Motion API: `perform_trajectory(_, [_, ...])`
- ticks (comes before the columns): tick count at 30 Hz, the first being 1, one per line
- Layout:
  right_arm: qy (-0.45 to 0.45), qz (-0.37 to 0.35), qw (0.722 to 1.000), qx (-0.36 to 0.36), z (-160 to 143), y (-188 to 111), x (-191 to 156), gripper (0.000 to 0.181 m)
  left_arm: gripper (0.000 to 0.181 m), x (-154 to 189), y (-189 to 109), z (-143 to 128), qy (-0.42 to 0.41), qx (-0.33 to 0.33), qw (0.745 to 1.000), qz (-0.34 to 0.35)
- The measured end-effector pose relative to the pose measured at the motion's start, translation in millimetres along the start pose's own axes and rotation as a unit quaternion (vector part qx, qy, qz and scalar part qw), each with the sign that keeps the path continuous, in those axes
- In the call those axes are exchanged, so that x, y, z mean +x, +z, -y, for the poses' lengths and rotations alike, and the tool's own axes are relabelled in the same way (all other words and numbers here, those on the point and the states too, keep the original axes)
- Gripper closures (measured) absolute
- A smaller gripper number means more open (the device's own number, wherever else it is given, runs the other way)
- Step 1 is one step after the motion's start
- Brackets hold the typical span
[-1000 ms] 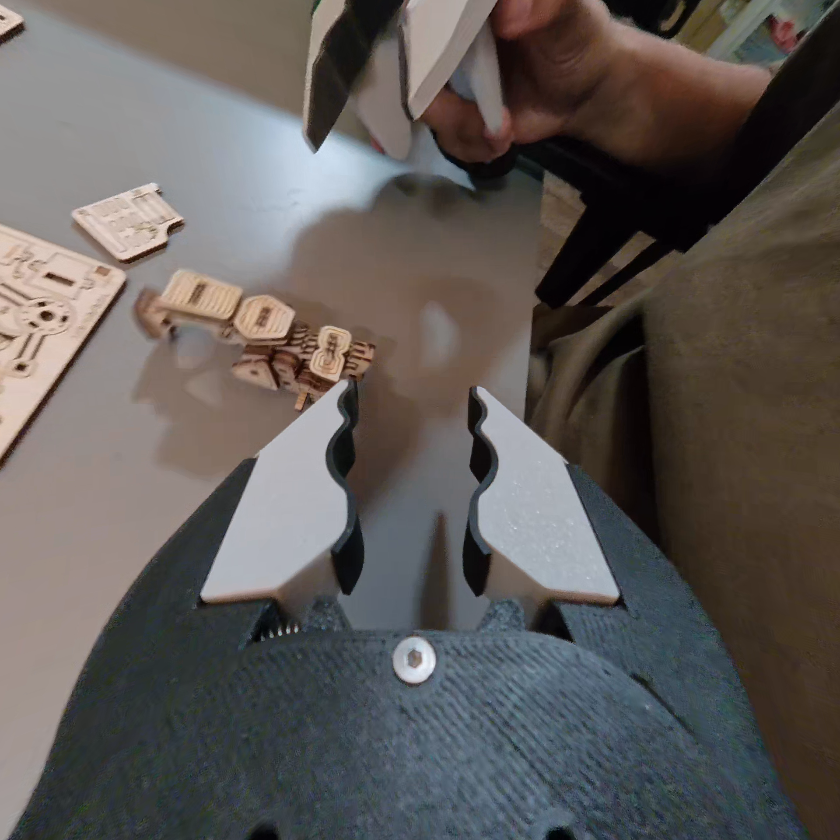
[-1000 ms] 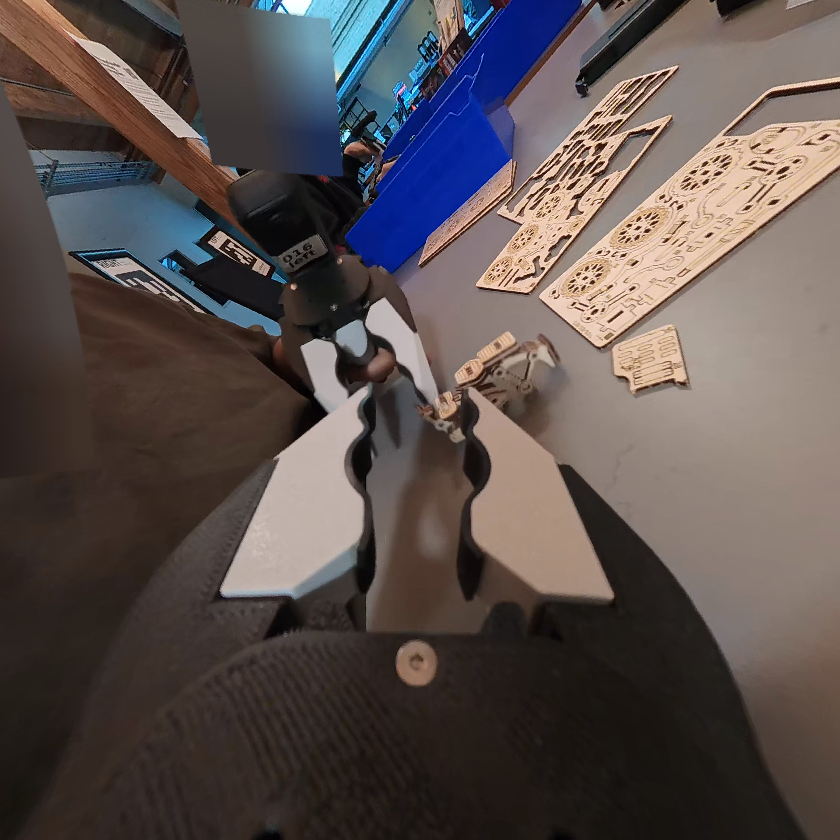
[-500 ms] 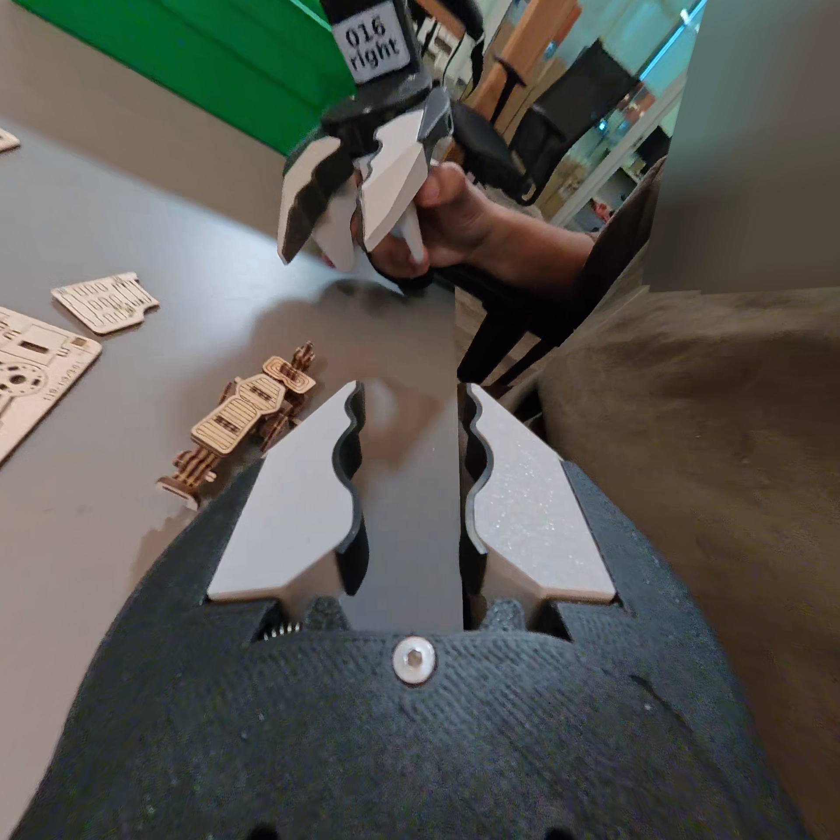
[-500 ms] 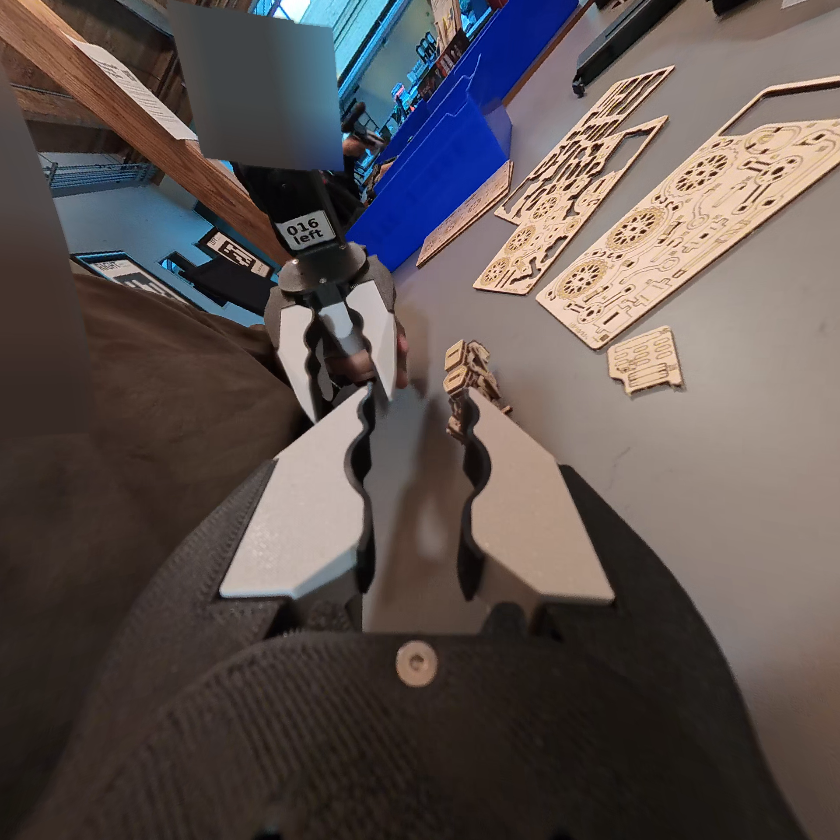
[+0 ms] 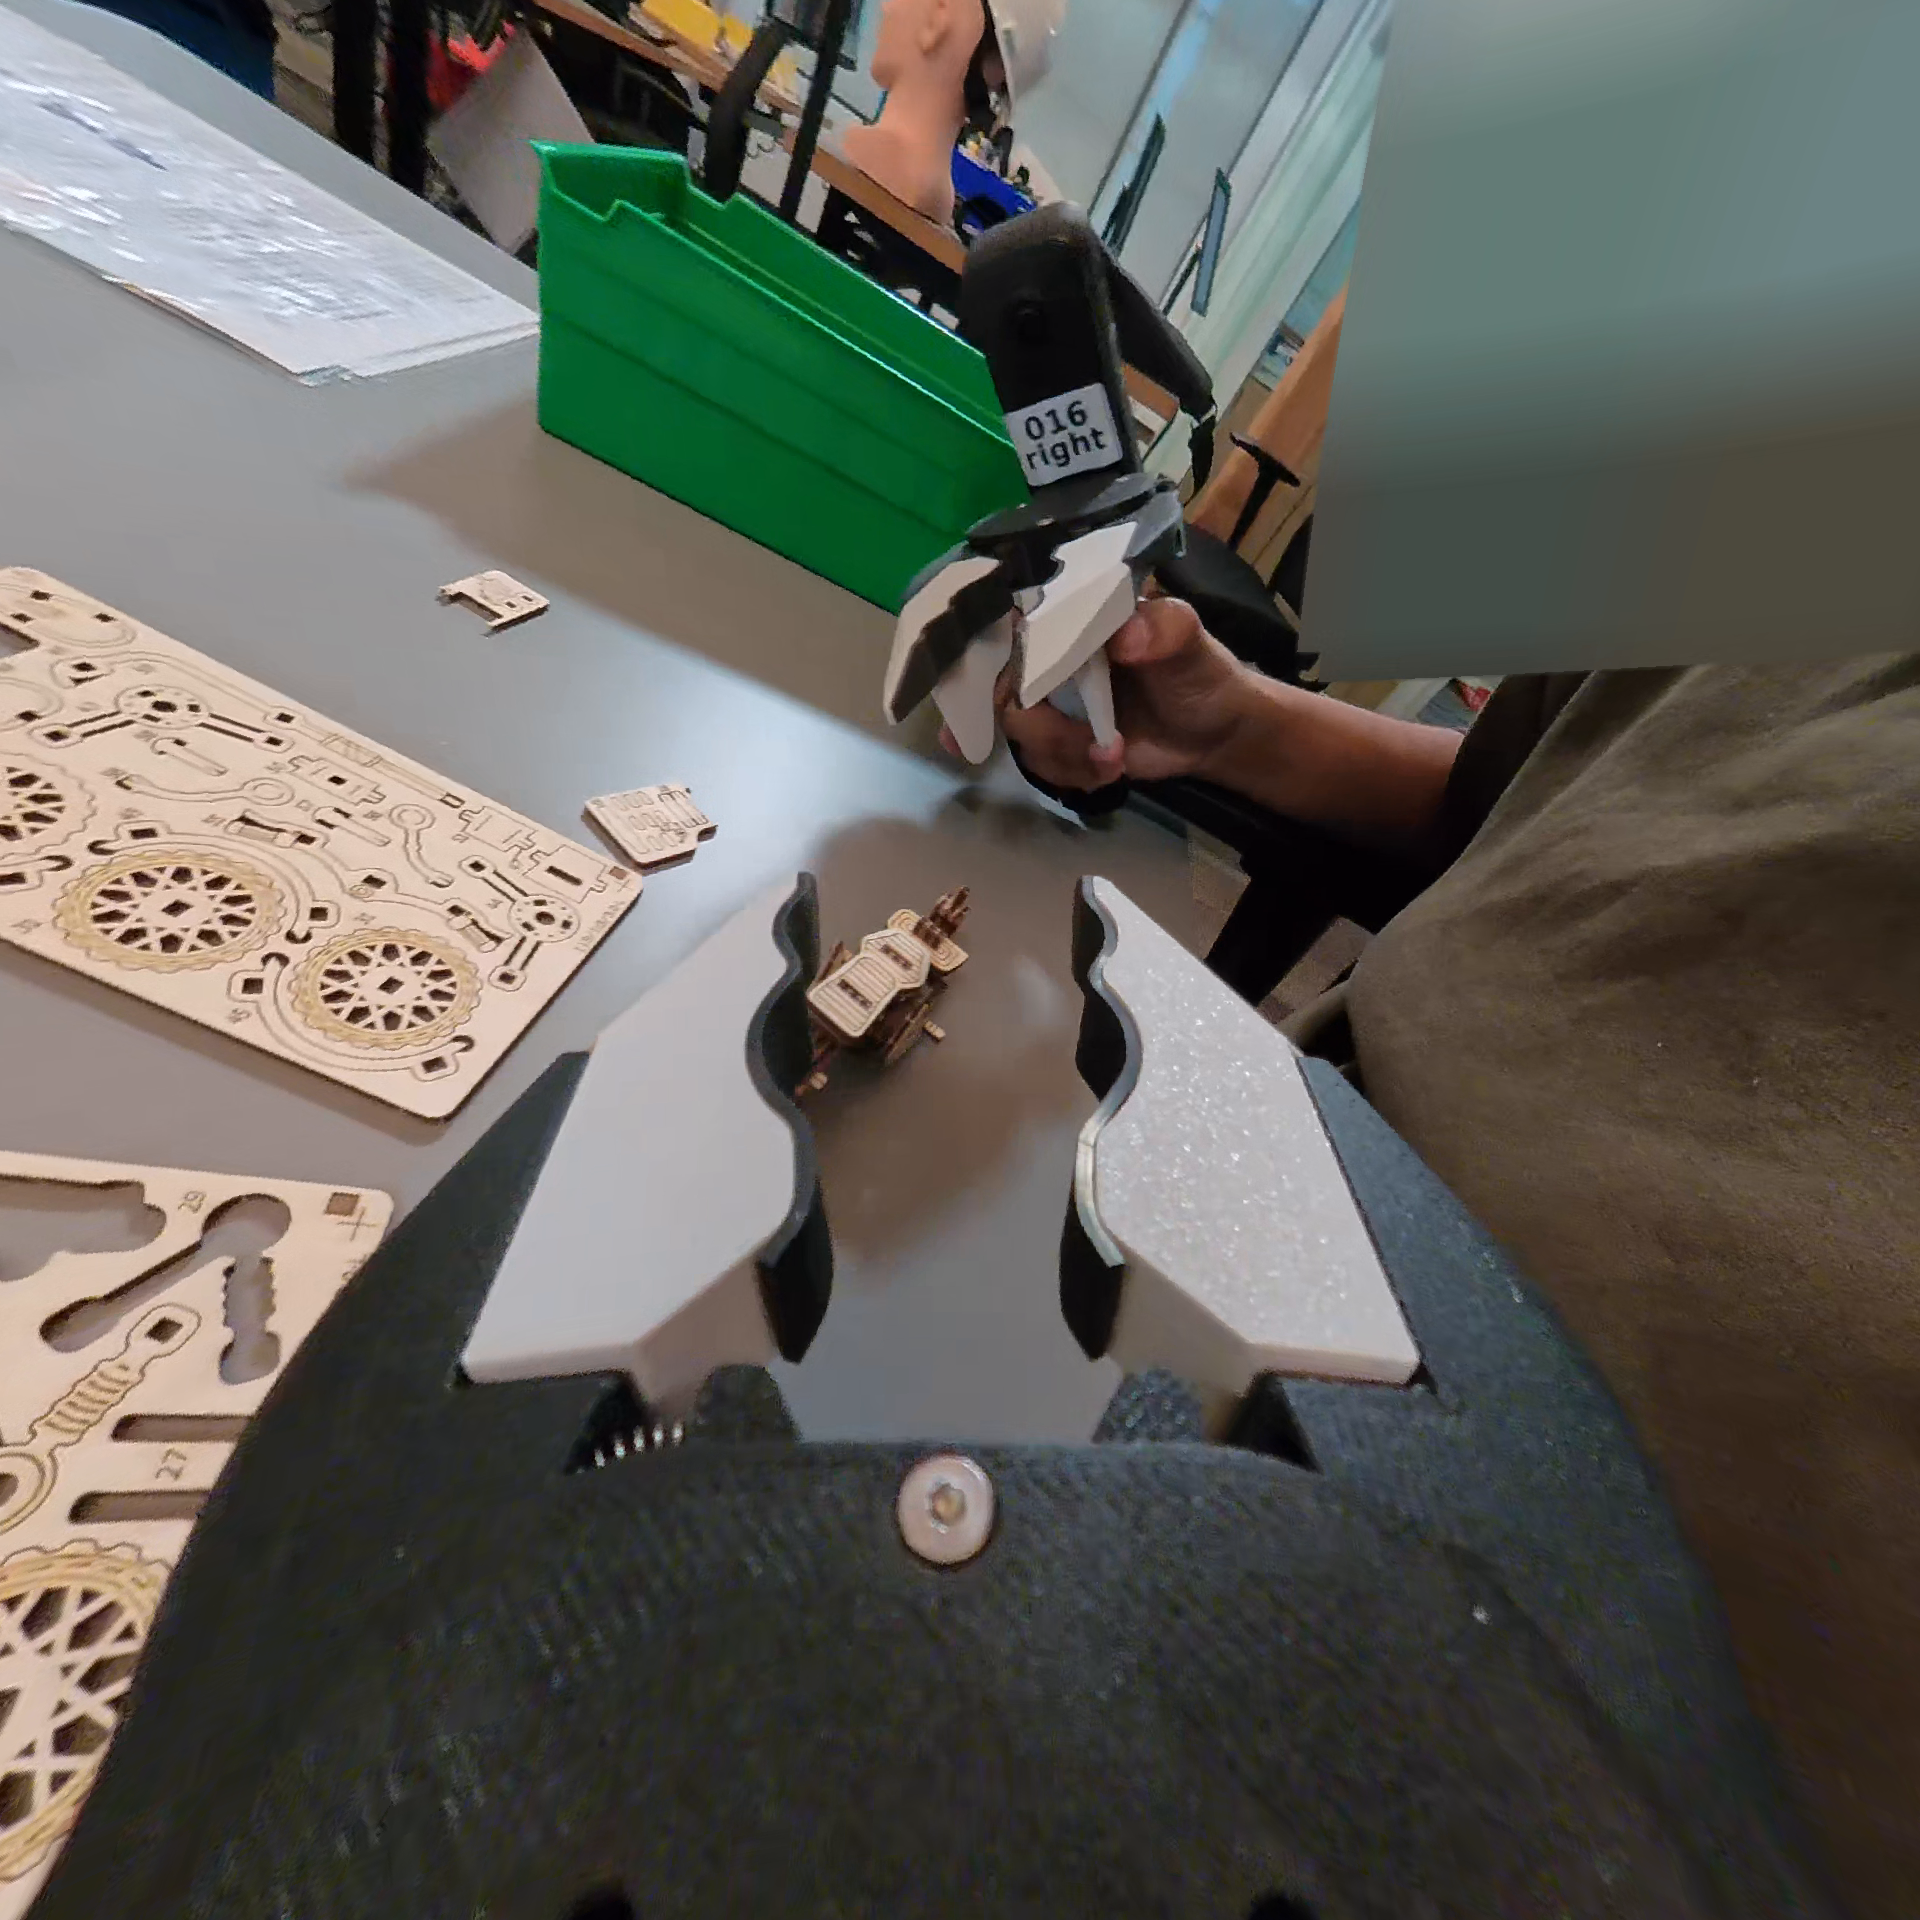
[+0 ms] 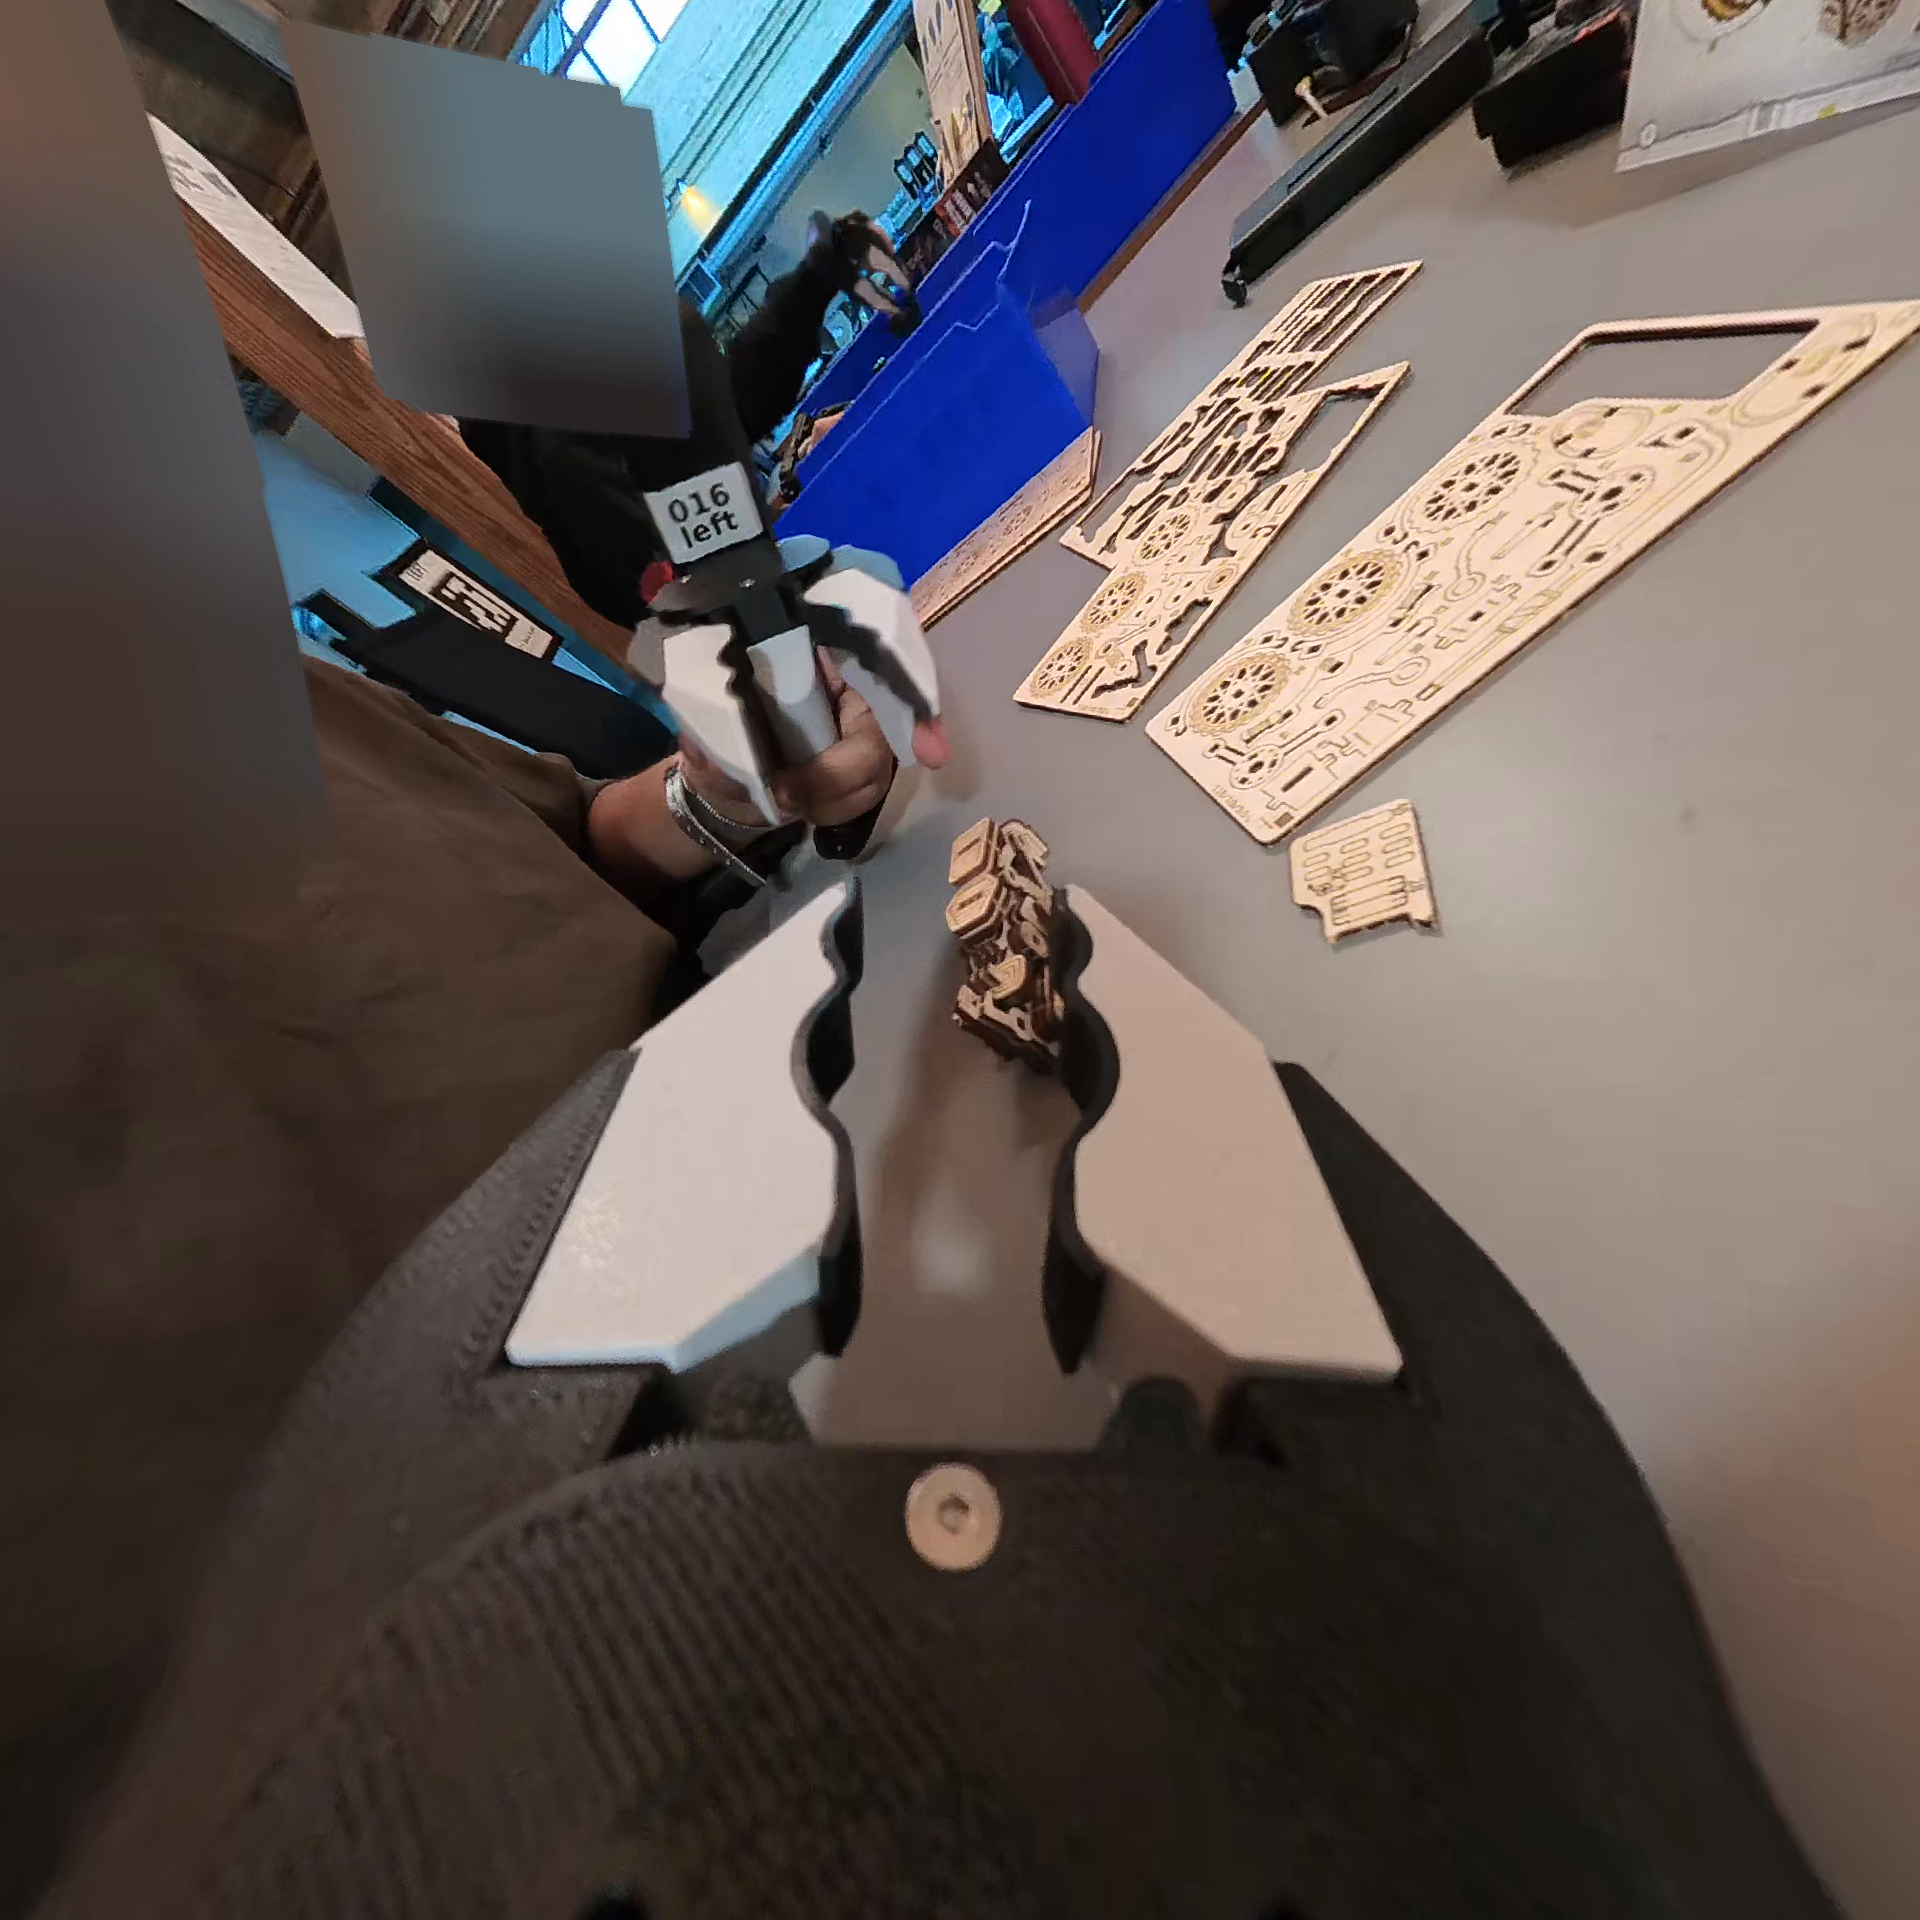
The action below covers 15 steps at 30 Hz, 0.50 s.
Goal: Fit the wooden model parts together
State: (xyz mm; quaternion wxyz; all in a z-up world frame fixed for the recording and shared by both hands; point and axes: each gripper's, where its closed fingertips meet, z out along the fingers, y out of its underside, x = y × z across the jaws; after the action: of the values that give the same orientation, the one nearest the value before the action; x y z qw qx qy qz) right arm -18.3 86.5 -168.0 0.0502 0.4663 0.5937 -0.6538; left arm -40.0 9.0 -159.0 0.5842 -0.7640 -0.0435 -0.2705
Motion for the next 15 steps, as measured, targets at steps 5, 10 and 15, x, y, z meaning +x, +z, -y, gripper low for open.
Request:
perform_trajectory(5, [-0.037, -0.027, 0.999, -0.015, -3.0, 1.5, 3.6, 0.15, 0.13, -11.6, -1.3, 0.0, -0.025, 0.01, 1.0, 0.004])
perform_trajectory(10, [-0.064, -0.046, 0.996, -0.039, -9.6, 5.5, 6.8, 0.151, 0.129, -22.2, -1.2, -1.1, -0.048, 0.015, 0.999, 0.008])
perform_trajectory(15, [-0.076, -0.052, 0.995, -0.049, -12.6, 7.4, 8.4, 0.151, 0.129, -28.2, -0.2, -2.1, -0.076, 0.021, 0.997, 0.002])
